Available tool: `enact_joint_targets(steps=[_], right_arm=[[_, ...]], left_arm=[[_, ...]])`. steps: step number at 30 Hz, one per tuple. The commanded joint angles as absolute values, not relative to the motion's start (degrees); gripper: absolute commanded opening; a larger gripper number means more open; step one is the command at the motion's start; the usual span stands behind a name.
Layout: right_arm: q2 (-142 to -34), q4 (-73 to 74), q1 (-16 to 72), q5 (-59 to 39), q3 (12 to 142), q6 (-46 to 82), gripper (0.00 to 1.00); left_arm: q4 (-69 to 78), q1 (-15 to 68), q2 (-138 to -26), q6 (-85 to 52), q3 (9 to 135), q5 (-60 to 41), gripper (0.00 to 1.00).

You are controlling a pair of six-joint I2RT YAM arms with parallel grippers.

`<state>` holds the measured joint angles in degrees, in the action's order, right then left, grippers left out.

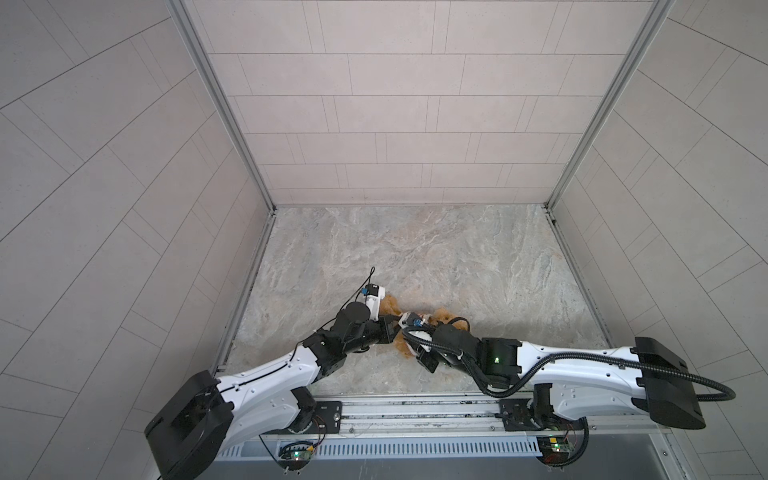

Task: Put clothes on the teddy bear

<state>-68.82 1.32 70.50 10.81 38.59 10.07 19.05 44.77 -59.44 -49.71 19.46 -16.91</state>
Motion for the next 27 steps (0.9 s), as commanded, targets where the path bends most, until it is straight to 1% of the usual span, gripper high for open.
enact_joint_targets(steps=[1,5,7,11,14,19,23,27], right_arm=[[-69.2,-0.6,70.8,13.5,39.6,9.8,0.29],[-69.8,-0.3,70.8,14.3,39.2,10.0,0.28],[-69.7,-0.3,70.8,14.8,39.0,10.1,0.24],[-68.8,-0.7,70.8,16.4,38.9,10.2,0.08],[-66.5,-0.4,70.8,17.1,38.1,10.1,0.00],[-60.5,0.4,70.3,18.4,36.7,9.0,0.00],[-54.2,4.1,68.9,15.7,35.8,8.2,0.00],[-48.9,10.3,67.9,14.0,31.7,8.0,0.00]], left_arm=[[20.9,44.9,-58.7,-49.9,19.0,-17.0,0.00],[20.8,44.9,-58.6,-50.1,18.9,-16.9,0.00],[20.7,44.9,-58.6,-50.2,18.8,-16.7,0.00],[20.2,44.8,-58.0,-50.2,18.6,-16.4,0.00],[19.5,44.4,-57.4,-49.9,18.5,-16.1,0.00],[18.1,42.6,-56.5,-49.1,17.9,-16.0,0.00],[15.4,40.5,-55.8,-47.6,17.1,-15.7,0.00],[13.5,39.5,-54.8,-46.6,16.8,-15.2,0.00]])
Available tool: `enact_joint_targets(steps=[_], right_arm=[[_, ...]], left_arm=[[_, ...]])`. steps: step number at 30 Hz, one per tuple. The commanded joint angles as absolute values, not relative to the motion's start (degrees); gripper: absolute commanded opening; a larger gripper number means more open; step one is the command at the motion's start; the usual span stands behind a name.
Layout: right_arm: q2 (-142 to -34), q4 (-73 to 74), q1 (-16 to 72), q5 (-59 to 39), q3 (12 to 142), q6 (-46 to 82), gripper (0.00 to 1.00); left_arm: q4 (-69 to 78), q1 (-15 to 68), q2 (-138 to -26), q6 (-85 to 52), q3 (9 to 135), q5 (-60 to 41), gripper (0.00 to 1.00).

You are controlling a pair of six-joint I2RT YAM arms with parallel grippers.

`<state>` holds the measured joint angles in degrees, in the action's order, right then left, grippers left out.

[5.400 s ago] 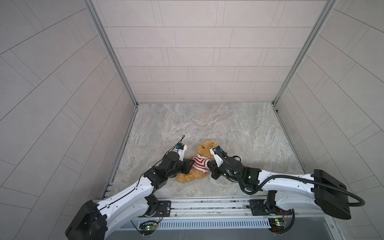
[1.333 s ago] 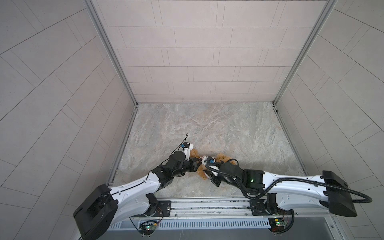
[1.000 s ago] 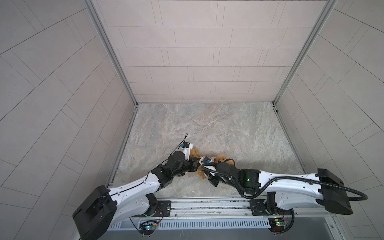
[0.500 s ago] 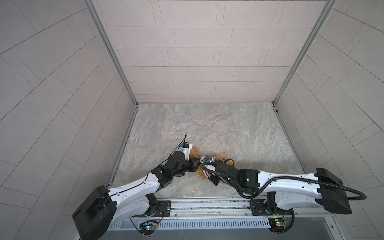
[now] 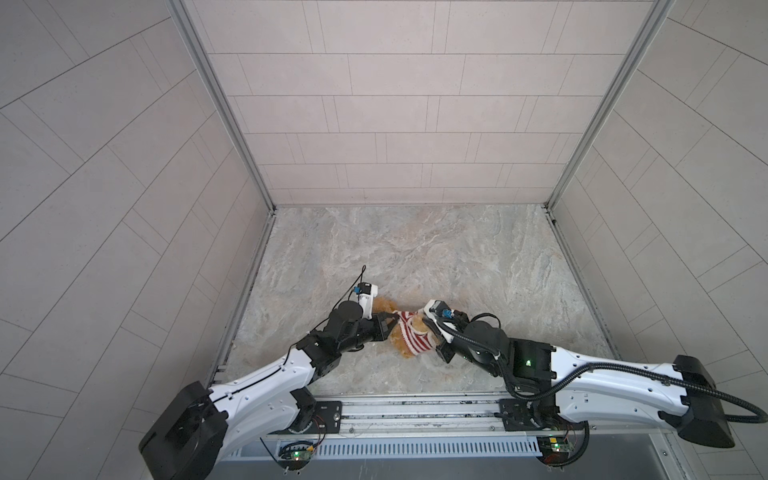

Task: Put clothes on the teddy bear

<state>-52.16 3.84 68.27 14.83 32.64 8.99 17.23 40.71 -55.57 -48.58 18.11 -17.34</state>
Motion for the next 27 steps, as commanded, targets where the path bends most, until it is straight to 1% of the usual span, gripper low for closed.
enact_joint_targets(steps=[1,6,10,13,18,21,22,23,24,27], right_arm=[[-48.1,11.3,67.6,13.6,31.1,8.2,0.00],[-47.7,12.7,66.7,14.0,29.9,9.4,0.00],[-50.9,11.5,66.4,16.9,30.5,12.3,0.00],[-53.0,12.7,66.4,18.9,30.8,14.3,0.00],[-54.5,17.2,66.4,19.7,31.7,15.7,0.00],[-54.6,18.8,66.4,20.5,32.6,16.4,0.00],[-54.5,19.1,66.4,20.8,32.7,16.8,0.00],[-54.5,19.1,66.5,21.2,33.1,17.3,0.00],[-54.4,19.2,66.5,21.3,33.3,17.9,0.00],[-54.3,19.7,66.5,21.7,33.7,19.8,0.00]], left_arm=[[12.8,39.5,-54.4,-46.3,16.7,-14.8,0.00],[10.1,39.5,-53.4,-44.9,16.8,-13.8,0.00],[12.9,39.8,-54.2,-45.4,17.1,-16.6,0.00],[13.1,41.7,-54.2,-44.0,18.7,-17.6,0.00],[12.4,45.3,-53.7,-40.7,22.1,-18.9,0.00],[10.8,46.0,-53.2,-39.3,23.7,-19.1,0.00],[9.8,46.0,-52.9,-38.9,24.1,-18.7,0.01],[8.5,46.0,-52.3,-38.4,24.5,-18.0,0.06],[7.3,46.0,-51.7,-37.7,24.9,-17.3,0.08],[3.6,46.0,-49.4,-35.9,25.8,-15.3,0.07]])
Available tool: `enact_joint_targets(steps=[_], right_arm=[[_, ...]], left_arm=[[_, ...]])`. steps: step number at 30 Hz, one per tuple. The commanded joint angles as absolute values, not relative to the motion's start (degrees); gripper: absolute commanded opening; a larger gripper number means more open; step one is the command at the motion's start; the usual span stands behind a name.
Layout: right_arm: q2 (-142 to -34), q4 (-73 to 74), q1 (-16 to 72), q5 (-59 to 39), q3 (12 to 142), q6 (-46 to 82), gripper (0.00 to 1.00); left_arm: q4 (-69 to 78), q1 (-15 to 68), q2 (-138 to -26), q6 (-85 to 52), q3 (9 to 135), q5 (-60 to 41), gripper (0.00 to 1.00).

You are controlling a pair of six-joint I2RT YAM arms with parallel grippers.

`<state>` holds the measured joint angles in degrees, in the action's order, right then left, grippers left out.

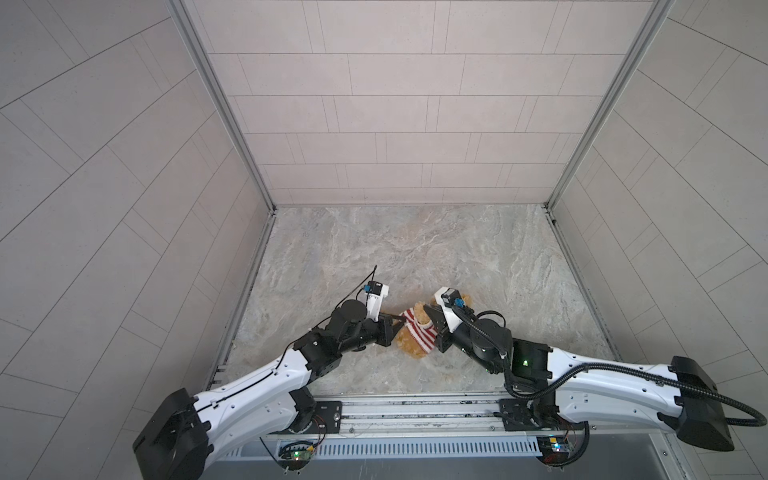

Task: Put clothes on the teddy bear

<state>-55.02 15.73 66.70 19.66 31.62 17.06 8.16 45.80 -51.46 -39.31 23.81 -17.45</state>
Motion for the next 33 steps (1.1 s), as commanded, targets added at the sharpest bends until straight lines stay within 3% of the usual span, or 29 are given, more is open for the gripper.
enact_joint_targets(steps=[1,3,7,15,21,33], right_arm=[[-54.3,19.8,66.5,21.9,33.9,20.3,0.00],[-54.3,20.7,66.8,22.5,33.9,21.1,0.00],[-54.9,23.0,67.0,23.2,33.7,22.2,0.00],[-56.6,14.6,67.0,29.7,38.2,25.6,0.00],[-57.9,10.6,67.0,33.1,39.6,27.7,0.00],[-57.9,10.7,67.0,36.0,37.9,30.4,0.00]], left_arm=[[2.5,46.0,-48.5,-35.4,26.3,-14.7,0.07],[1.0,45.9,-47.0,-34.7,27.0,-14.2,0.08],[-1.1,45.9,-44.0,-34.4,28.2,-13.8,0.22],[-2.6,46.0,-40.4,-37.7,29.9,-14.8,0.32],[4.7,47.3,-45.6,-41.4,28.5,-18.1,0.32],[10.0,50.8,-58.0,-44.4,30.8,-15.8,0.31]])
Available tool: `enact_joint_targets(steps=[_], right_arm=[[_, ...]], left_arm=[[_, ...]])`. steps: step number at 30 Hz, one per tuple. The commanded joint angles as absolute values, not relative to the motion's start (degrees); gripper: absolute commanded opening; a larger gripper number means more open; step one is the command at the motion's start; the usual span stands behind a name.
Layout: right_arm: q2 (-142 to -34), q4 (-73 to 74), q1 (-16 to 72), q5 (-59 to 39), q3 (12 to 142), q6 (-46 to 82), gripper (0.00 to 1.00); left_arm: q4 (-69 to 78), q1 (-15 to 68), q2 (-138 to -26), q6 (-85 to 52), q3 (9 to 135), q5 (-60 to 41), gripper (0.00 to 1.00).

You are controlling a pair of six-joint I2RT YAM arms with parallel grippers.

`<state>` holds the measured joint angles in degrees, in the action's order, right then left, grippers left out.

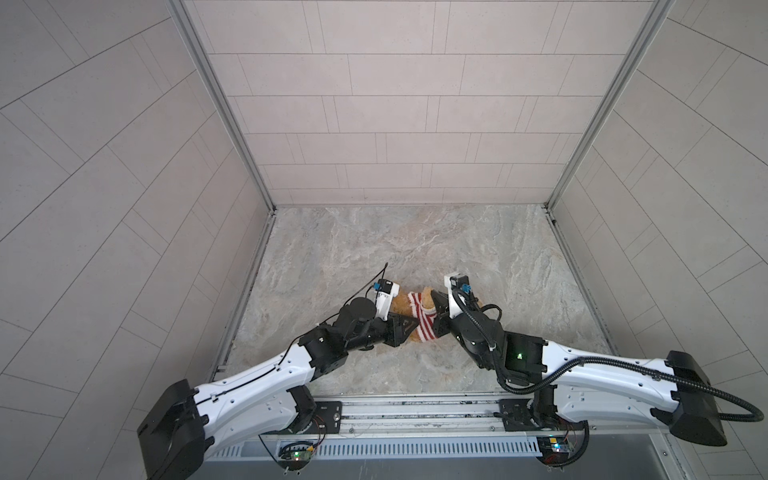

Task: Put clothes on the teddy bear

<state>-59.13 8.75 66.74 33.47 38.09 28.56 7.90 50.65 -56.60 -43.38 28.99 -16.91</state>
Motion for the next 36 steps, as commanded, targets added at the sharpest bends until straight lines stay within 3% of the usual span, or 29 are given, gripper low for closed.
enact_joint_targets(steps=[1,22,29,36], right_arm=[[-57.7,10.7,67.0,36.0,37.7,30.6,0.00],[-56.9,10.7,67.0,35.2,36.2,32.9,0.00],[-54.2,8.0,66.5,36.0,35.8,32.9,0.00],[-46.8,1.2,62.2,36.6,32.3,34.8,0.00]], left_arm=[[10.2,50.9,-58.8,-44.4,31.0,-15.5,0.31],[18.0,52.2,-69.5,-45.4,33.8,-16.5,0.24],[17.8,52.2,-69.3,-44.9,33.2,-16.7,0.00],[6.0,51.6,-61.3,-40.6,31.6,-15.3,0.00]])
